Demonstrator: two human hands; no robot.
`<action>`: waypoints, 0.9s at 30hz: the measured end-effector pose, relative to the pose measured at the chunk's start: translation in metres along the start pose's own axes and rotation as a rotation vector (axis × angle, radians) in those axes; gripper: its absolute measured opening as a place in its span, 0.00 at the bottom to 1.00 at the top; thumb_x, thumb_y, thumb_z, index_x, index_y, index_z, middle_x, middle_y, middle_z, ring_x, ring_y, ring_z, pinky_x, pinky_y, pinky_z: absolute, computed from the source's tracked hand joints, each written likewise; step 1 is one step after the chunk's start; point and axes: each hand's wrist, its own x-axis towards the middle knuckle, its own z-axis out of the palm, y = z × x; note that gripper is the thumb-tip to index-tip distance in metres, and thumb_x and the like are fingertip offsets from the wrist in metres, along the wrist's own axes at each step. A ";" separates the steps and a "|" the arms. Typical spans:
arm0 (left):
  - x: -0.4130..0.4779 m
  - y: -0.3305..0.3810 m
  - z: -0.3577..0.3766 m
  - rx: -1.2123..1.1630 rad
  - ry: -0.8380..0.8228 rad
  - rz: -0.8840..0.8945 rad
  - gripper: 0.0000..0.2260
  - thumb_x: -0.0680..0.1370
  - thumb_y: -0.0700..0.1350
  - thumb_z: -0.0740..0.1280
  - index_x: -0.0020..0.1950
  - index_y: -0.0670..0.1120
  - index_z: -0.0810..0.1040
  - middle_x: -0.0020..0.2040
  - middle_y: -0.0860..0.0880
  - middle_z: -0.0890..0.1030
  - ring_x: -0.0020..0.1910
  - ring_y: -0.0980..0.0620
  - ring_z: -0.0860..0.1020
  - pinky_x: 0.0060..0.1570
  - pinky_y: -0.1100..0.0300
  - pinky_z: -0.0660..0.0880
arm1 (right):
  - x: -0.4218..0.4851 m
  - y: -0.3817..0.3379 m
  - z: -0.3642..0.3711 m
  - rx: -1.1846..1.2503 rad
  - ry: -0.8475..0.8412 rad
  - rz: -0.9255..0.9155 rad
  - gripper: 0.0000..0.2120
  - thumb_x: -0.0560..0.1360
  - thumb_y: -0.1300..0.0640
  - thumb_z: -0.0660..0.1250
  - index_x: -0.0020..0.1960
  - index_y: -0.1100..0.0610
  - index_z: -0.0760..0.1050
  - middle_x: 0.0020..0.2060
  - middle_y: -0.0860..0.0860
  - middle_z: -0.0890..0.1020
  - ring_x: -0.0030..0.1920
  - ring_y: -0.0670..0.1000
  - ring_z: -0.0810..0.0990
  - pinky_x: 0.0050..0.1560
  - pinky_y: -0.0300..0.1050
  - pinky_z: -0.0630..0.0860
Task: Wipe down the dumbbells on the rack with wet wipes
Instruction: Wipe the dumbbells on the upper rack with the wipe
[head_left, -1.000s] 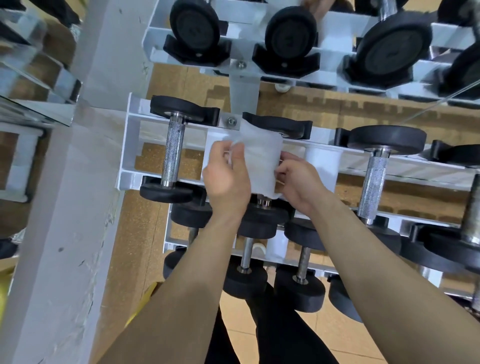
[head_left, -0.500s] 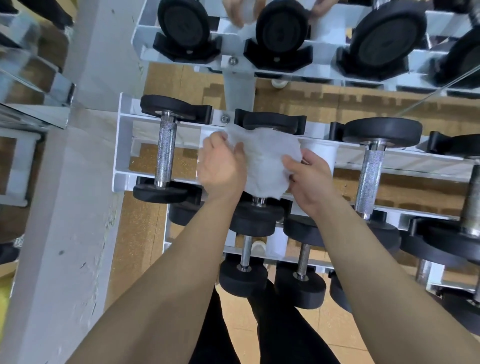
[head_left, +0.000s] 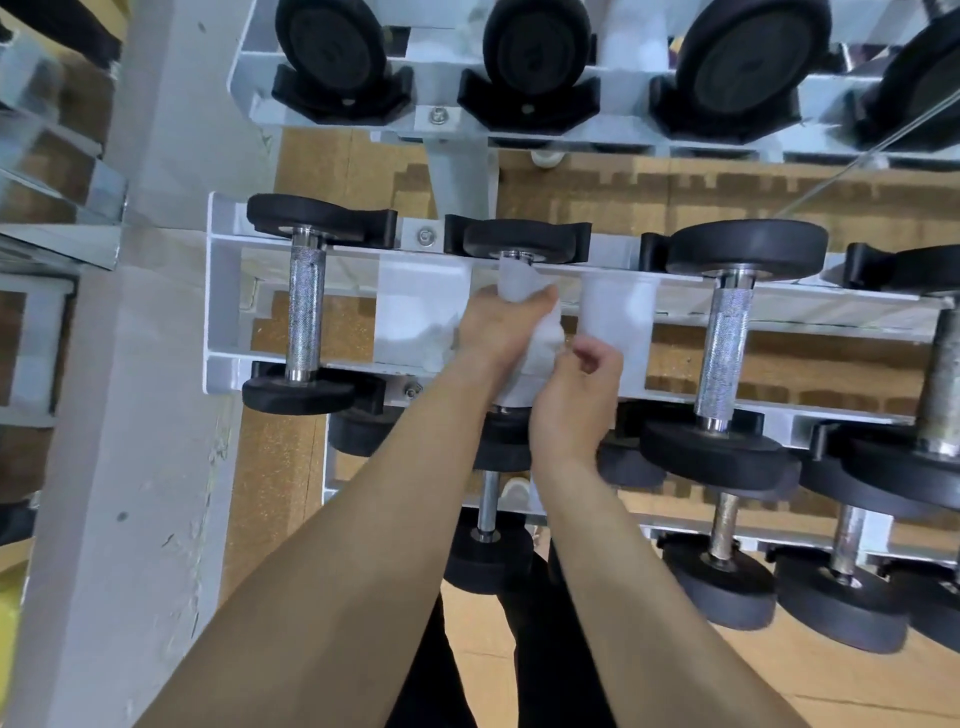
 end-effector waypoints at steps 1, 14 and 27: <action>0.004 0.002 0.000 -0.014 -0.019 -0.008 0.19 0.71 0.57 0.76 0.53 0.46 0.82 0.47 0.48 0.86 0.49 0.46 0.84 0.55 0.50 0.81 | -0.005 0.003 0.004 -0.001 0.004 -0.022 0.09 0.80 0.61 0.61 0.57 0.50 0.73 0.53 0.46 0.78 0.52 0.42 0.76 0.48 0.33 0.69; -0.005 -0.006 -0.019 0.129 -0.150 -0.056 0.17 0.74 0.55 0.75 0.53 0.44 0.78 0.47 0.46 0.84 0.48 0.47 0.83 0.45 0.55 0.80 | -0.008 0.015 0.022 -0.083 0.165 -0.194 0.06 0.82 0.56 0.59 0.58 0.53 0.72 0.53 0.48 0.75 0.54 0.50 0.74 0.53 0.42 0.69; 0.023 0.018 -0.020 -0.165 -0.340 -0.102 0.10 0.77 0.50 0.74 0.50 0.43 0.82 0.36 0.45 0.83 0.36 0.47 0.83 0.41 0.56 0.79 | -0.015 0.014 0.029 -0.137 0.186 -0.261 0.12 0.80 0.52 0.56 0.58 0.55 0.73 0.54 0.49 0.75 0.53 0.51 0.73 0.56 0.50 0.73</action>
